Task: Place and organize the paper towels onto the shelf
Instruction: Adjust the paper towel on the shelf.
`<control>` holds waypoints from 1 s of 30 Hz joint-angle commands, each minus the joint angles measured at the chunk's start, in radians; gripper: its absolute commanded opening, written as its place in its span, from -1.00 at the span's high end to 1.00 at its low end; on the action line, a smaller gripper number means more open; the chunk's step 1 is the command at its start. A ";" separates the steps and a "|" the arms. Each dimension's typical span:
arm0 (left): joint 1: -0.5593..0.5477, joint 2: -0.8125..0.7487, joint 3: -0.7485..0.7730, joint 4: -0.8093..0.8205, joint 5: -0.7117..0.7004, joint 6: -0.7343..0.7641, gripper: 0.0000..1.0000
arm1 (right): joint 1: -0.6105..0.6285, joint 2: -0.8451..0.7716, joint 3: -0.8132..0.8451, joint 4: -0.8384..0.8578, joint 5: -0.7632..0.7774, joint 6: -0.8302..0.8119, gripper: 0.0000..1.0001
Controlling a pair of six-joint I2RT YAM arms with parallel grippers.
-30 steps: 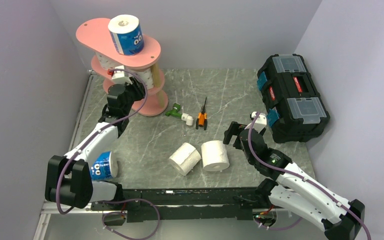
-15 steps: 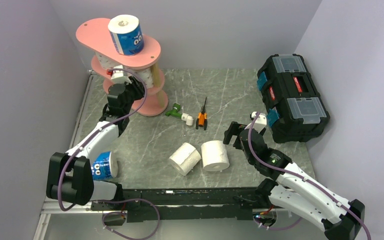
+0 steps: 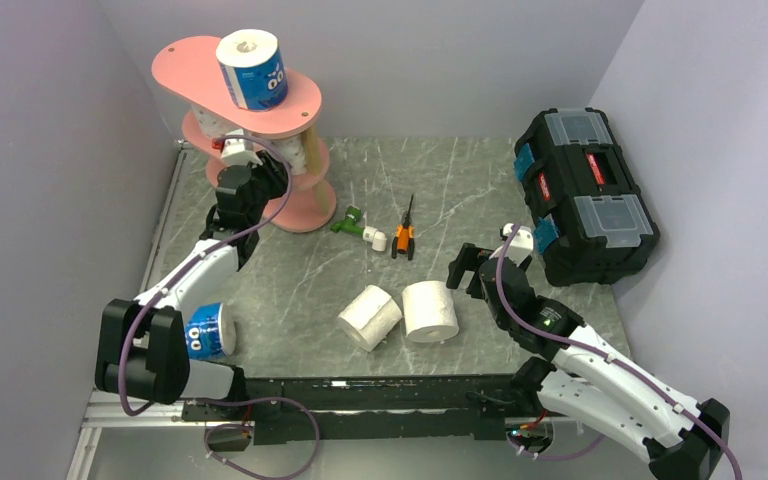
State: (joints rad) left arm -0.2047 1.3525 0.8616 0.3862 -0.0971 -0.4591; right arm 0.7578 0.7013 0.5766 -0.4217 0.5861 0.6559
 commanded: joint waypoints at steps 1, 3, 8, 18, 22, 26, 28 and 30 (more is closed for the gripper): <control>0.010 0.020 0.036 0.000 0.000 -0.024 0.17 | -0.002 -0.002 0.010 -0.011 0.018 0.008 -0.93; 0.012 0.023 0.041 -0.010 -0.002 -0.033 0.17 | -0.002 -0.003 0.009 -0.013 0.018 0.008 -0.94; 0.017 0.025 0.037 -0.005 0.005 -0.043 0.17 | -0.002 -0.008 0.009 -0.015 0.020 0.010 -0.93; 0.021 0.043 0.048 -0.005 0.017 -0.062 0.17 | -0.001 -0.014 0.011 -0.024 0.022 0.013 -0.93; 0.022 0.049 0.053 -0.010 0.017 -0.062 0.17 | -0.002 -0.013 0.015 -0.026 0.023 0.011 -0.93; 0.022 0.053 0.055 -0.014 0.020 -0.065 0.17 | -0.002 -0.008 0.018 -0.022 0.021 0.010 -0.93; 0.022 0.043 0.051 -0.029 0.022 -0.075 0.16 | -0.001 -0.005 0.024 -0.023 0.021 0.012 -0.93; 0.022 0.023 0.043 -0.058 0.019 -0.088 0.12 | -0.001 -0.004 0.026 -0.022 0.017 0.017 -0.93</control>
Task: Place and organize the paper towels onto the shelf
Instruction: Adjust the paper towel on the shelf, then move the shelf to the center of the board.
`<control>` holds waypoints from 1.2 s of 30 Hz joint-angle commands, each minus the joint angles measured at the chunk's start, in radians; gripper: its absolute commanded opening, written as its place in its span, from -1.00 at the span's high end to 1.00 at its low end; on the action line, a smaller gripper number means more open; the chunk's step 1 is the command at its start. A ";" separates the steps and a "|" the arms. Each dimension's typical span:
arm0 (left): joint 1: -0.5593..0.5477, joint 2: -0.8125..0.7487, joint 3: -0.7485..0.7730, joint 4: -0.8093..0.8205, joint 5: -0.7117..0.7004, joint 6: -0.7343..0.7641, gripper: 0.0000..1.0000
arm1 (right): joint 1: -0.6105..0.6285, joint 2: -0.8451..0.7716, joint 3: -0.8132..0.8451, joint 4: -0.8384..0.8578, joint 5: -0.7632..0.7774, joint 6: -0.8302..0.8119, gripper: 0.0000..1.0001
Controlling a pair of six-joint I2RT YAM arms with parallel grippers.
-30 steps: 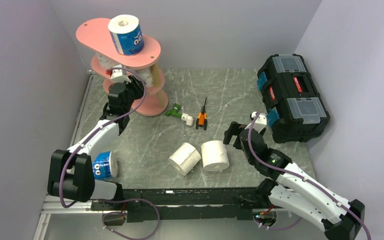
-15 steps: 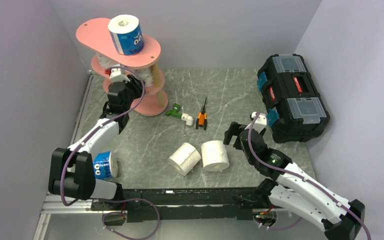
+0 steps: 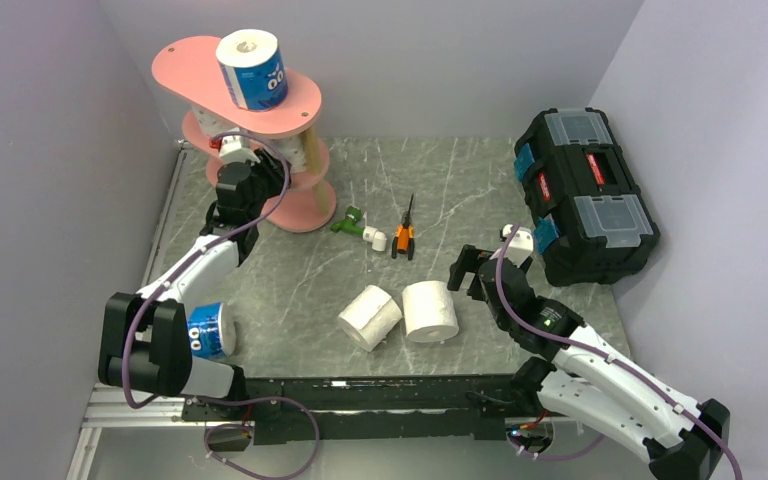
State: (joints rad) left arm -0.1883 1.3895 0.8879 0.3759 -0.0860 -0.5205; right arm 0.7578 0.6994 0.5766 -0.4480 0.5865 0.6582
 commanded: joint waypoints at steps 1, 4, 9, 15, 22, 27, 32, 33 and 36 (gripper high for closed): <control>0.006 -0.030 0.005 -0.060 0.004 -0.037 0.10 | -0.002 -0.003 0.026 0.006 0.013 0.015 -0.93; 0.006 -0.084 -0.016 -0.135 -0.026 -0.056 0.03 | -0.002 0.000 0.032 0.008 -0.001 0.014 -0.94; 0.006 -0.248 -0.028 -0.344 -0.086 -0.060 -0.03 | -0.002 0.008 0.062 0.016 -0.015 0.000 -0.96; 0.009 -0.533 -0.062 -0.630 -0.341 -0.106 -0.98 | -0.002 0.064 0.093 0.100 -0.049 -0.005 -0.97; 0.076 -0.753 -0.056 -0.864 -0.397 -0.134 -0.99 | -0.002 0.221 0.181 0.265 -0.080 0.044 -0.96; 0.099 -0.803 -0.007 -0.958 -0.315 -0.172 -0.99 | -0.029 0.316 0.230 0.442 -0.141 0.033 -0.92; 0.099 -0.811 -0.010 -0.966 -0.162 -0.247 -0.99 | -0.169 0.529 0.391 0.536 -0.410 0.077 -0.86; 0.099 -0.814 -0.017 -0.967 -0.148 -0.259 -0.99 | -0.193 0.565 0.415 0.569 -0.454 0.083 -0.85; 0.099 -0.836 -0.056 -0.963 -0.131 -0.270 -0.99 | -0.274 0.701 0.512 0.631 -0.568 0.130 -0.85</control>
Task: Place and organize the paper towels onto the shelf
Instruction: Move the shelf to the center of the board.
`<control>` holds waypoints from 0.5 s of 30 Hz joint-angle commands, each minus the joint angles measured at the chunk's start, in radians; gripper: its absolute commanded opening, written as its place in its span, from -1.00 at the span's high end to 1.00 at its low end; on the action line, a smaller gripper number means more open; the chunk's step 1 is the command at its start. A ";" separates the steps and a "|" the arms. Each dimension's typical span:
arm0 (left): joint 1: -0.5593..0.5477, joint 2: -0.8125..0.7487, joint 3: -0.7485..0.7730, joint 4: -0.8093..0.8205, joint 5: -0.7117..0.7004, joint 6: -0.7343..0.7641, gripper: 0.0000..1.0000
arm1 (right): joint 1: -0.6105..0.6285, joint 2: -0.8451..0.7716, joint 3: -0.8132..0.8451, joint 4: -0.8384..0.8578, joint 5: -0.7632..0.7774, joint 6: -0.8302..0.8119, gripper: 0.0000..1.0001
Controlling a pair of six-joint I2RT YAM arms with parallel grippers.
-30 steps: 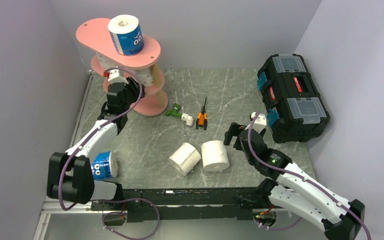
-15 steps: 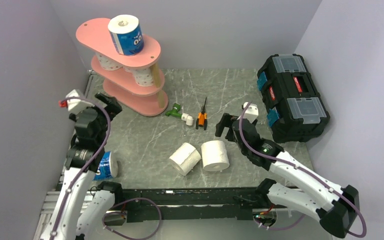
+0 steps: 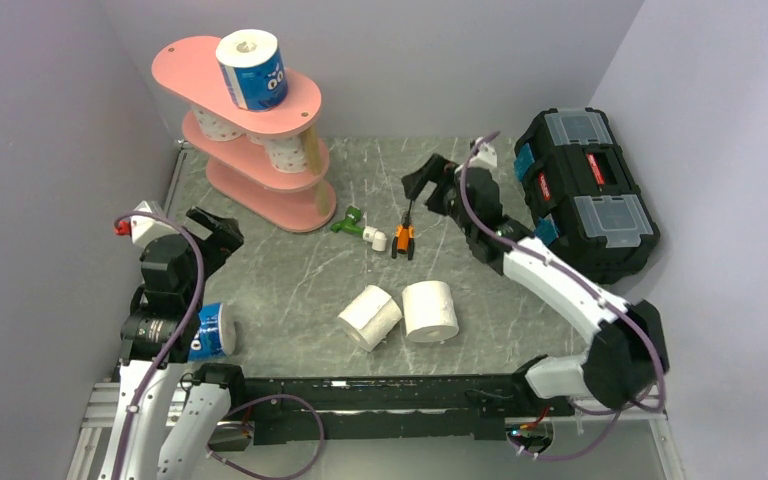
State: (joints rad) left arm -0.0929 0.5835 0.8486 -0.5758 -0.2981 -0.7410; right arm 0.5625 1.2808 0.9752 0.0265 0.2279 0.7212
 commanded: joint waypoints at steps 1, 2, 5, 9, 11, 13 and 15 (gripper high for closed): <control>0.004 -0.039 -0.027 -0.011 0.084 -0.048 -0.99 | -0.106 0.170 0.156 0.156 -0.236 0.086 -0.85; 0.004 -0.047 -0.039 -0.011 0.085 -0.047 -0.99 | -0.131 0.219 0.198 0.163 -0.270 0.100 -0.84; 0.004 -0.072 -0.079 -0.007 0.074 -0.045 -0.99 | -0.190 0.352 0.305 0.245 -0.334 0.136 -0.83; 0.004 -0.092 -0.129 0.008 0.066 -0.052 -0.98 | -0.232 0.548 0.476 0.280 -0.399 0.185 -0.76; 0.004 -0.098 -0.160 0.024 0.077 -0.070 -0.95 | -0.252 0.684 0.590 0.322 -0.500 0.246 -0.66; 0.004 -0.101 -0.189 0.039 0.094 -0.089 -0.92 | -0.266 0.809 0.674 0.431 -0.594 0.350 -0.55; 0.004 -0.104 -0.211 0.045 0.099 -0.104 -0.88 | -0.267 0.934 0.799 0.497 -0.659 0.434 -0.48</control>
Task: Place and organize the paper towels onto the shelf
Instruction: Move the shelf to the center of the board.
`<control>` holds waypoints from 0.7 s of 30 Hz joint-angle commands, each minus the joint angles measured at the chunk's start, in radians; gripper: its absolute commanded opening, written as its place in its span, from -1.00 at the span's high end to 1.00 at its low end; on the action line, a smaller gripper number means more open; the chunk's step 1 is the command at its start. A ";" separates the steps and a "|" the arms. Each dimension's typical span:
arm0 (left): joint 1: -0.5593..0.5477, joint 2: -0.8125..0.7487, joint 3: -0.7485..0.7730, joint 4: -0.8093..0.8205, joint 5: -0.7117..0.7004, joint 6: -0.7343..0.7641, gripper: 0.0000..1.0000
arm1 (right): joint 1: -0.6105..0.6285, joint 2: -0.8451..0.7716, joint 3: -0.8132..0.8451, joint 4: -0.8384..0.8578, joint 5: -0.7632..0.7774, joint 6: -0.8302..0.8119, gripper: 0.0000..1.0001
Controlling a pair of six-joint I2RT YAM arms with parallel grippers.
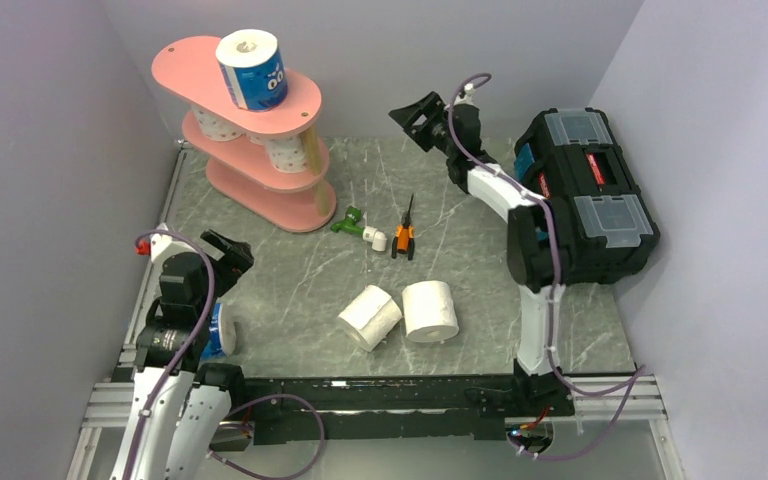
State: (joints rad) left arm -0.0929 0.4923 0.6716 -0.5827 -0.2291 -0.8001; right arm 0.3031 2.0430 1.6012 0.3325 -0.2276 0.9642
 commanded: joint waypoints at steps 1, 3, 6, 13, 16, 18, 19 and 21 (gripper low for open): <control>0.004 -0.017 -0.042 0.051 0.027 -0.053 -0.87 | -0.006 0.238 0.270 0.171 -0.230 0.217 -0.45; 0.004 -0.023 -0.046 0.050 0.017 -0.055 -0.85 | 0.005 0.378 0.434 0.164 -0.280 0.258 -0.42; 0.004 -0.006 -0.025 0.030 0.002 -0.047 -0.85 | 0.028 0.517 0.678 0.086 -0.292 0.270 -0.41; 0.004 -0.008 -0.039 0.026 0.012 -0.057 -0.83 | 0.056 0.569 0.684 0.093 -0.255 0.310 -0.42; 0.004 -0.027 -0.063 0.024 0.006 -0.069 -0.83 | 0.071 0.461 0.476 0.113 -0.214 0.231 -0.41; 0.005 -0.038 -0.080 0.031 0.008 -0.080 -0.83 | 0.076 0.378 0.350 0.101 -0.167 0.166 -0.43; 0.005 -0.042 -0.088 0.038 0.012 -0.086 -0.82 | 0.076 0.343 0.294 0.097 -0.147 0.146 -0.43; 0.004 -0.052 -0.099 0.057 0.027 -0.095 -0.82 | 0.076 0.282 0.190 0.110 -0.130 0.108 -0.44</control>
State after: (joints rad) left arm -0.0929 0.4595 0.5945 -0.5793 -0.2226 -0.8612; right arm 0.3878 2.4954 1.9354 0.3824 -0.4252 1.1770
